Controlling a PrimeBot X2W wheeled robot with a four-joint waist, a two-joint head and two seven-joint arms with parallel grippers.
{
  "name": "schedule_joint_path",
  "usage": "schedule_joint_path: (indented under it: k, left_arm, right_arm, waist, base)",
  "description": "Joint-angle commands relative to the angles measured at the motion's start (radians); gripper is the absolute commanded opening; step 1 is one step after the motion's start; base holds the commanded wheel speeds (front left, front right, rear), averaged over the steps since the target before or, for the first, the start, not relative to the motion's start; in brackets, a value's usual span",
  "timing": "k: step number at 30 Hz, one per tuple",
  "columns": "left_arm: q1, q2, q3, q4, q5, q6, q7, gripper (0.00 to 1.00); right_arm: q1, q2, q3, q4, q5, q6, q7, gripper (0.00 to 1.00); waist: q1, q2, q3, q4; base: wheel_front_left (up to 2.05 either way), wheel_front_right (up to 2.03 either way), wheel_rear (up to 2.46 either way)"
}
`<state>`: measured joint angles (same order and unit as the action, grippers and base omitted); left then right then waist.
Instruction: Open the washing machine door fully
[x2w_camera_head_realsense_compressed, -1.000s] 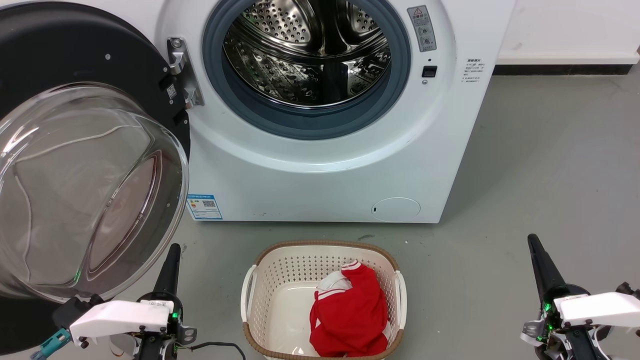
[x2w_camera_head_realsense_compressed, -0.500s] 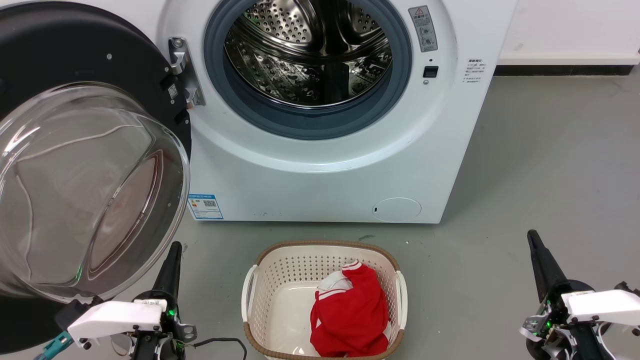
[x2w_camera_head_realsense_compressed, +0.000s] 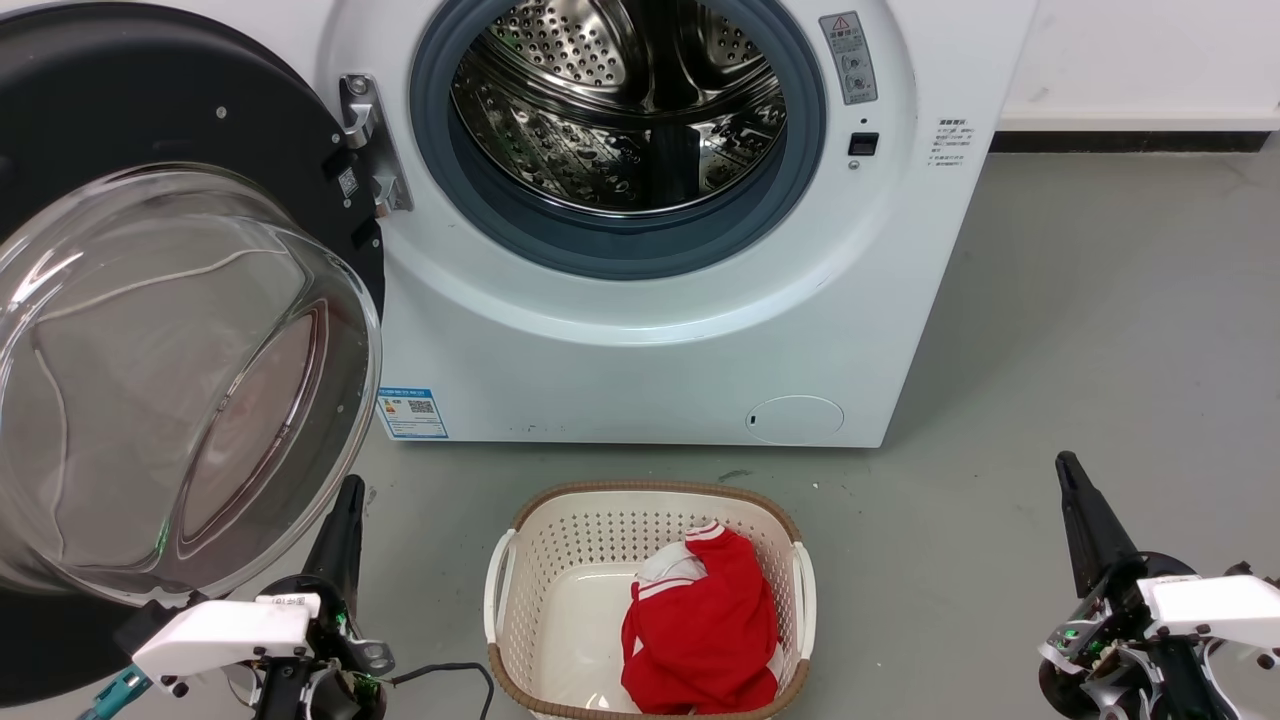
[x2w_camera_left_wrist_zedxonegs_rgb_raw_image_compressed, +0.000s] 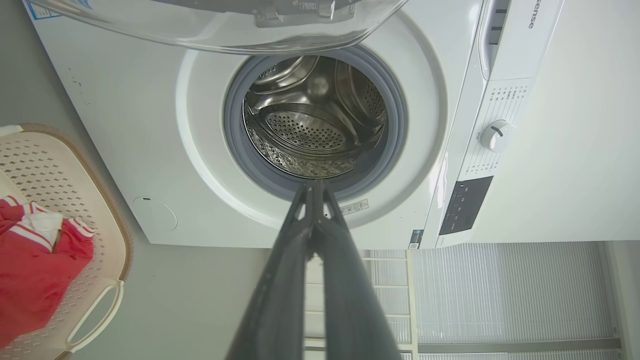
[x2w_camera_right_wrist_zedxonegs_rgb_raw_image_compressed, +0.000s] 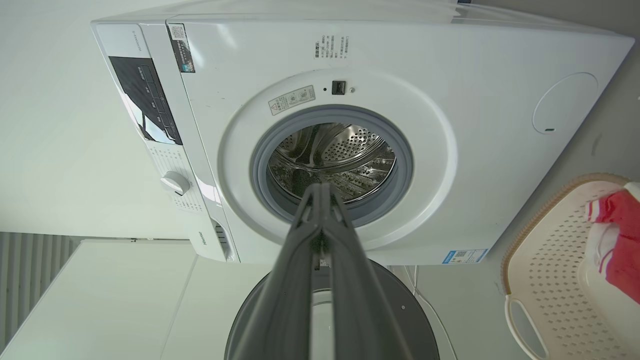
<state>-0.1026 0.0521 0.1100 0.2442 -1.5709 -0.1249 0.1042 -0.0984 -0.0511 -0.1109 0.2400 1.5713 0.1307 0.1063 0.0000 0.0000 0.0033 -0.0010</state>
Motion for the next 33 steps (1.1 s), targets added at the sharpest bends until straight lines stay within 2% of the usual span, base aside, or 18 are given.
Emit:
schedule_joint_path:
  k: [1,5,33]
  left_arm:
    - [-0.01,-0.002,0.005,0.002,-0.021,-0.008,0.008,0.0]
    - [-0.011,-0.003,0.007,0.003,-0.047,-0.009,0.015,0.0]
    - [-0.01,-0.003,0.007,0.002,-0.043,-0.009,0.013,0.0]
  right_arm:
    - [-0.014,-0.001,-0.002,0.004,0.022,0.0,0.005,0.0]
    - [-0.018,-0.001,-0.003,0.007,0.049,0.0,0.01,0.0]
    - [-0.016,0.0,-0.004,0.007,0.043,0.0,0.01,0.0]
  waist:
    - [0.0,0.0,0.0,0.0]
    - [0.0,0.0,0.0,0.001]
    - [0.0,0.0,0.0,0.001]
  base:
    - [0.0,0.0,0.0]
    - [0.0,0.0,0.0]
    - [0.0,0.0,0.0]
